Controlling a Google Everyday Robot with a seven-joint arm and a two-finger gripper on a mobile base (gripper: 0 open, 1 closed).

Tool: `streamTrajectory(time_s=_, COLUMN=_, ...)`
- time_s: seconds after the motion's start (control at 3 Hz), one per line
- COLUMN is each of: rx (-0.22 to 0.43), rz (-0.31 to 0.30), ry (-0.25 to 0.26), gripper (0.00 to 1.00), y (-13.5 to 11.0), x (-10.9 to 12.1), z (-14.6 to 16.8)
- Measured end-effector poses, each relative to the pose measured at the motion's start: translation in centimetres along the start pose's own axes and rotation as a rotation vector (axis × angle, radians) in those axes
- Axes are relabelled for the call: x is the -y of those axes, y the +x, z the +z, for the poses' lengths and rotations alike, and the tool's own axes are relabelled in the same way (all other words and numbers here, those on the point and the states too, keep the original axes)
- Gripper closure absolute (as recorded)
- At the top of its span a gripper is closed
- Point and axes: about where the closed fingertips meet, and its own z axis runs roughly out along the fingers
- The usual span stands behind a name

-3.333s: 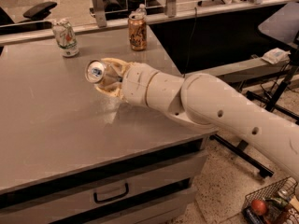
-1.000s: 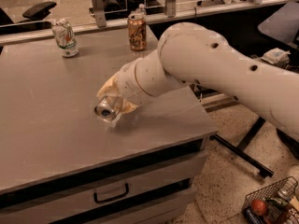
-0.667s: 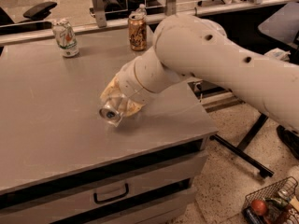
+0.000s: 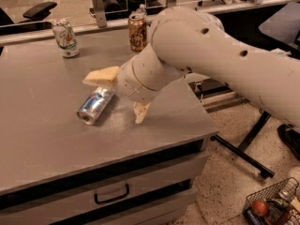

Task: Knock redbull can over

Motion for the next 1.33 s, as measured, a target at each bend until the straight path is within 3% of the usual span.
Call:
streamTrajectory(time_s=0.67, rx=0.000, rz=0.000, ry=0.000, gripper=0.00, y=0.1, x=0.5, z=-0.6)
streamTrajectory(time_s=1.0, rx=-0.034, rz=0.051, ry=0.166, gripper=0.00, y=0.1, x=2.1, z=-2.4)
streamTrajectory(time_s=1.33, rx=-0.071, rz=0.035, ry=0.424, gripper=0.00, y=-1.1, x=6.7, z=-5.3)
